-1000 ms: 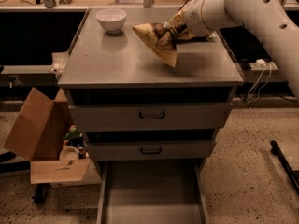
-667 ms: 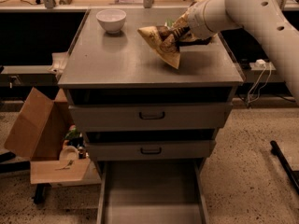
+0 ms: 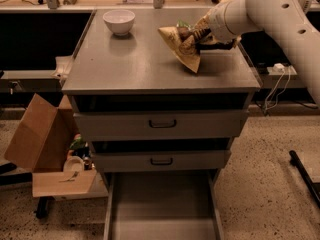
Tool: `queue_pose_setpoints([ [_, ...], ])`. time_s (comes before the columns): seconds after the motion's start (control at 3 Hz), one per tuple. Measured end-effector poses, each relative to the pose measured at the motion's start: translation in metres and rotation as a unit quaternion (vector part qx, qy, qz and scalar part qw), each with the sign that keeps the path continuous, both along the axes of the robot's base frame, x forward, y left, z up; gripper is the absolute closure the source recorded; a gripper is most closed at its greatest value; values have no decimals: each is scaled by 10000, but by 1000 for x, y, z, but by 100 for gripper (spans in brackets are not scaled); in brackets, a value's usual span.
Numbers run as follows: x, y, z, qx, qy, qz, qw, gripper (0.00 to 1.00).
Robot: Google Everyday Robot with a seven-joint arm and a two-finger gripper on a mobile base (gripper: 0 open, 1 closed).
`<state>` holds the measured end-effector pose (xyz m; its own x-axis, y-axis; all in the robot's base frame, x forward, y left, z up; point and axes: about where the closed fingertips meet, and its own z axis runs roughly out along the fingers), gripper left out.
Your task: Pick brown chip bag from bottom drawer and place on counter
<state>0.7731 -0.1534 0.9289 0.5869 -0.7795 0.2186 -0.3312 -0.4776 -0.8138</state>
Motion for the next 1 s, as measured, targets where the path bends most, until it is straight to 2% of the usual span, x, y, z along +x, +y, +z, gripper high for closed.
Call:
queue_pose_setpoints([
  [0.67, 5, -9, -2, 38, 38, -130, 9999, 11],
  [1.0, 5, -9, -2, 38, 38, -130, 9999, 0],
])
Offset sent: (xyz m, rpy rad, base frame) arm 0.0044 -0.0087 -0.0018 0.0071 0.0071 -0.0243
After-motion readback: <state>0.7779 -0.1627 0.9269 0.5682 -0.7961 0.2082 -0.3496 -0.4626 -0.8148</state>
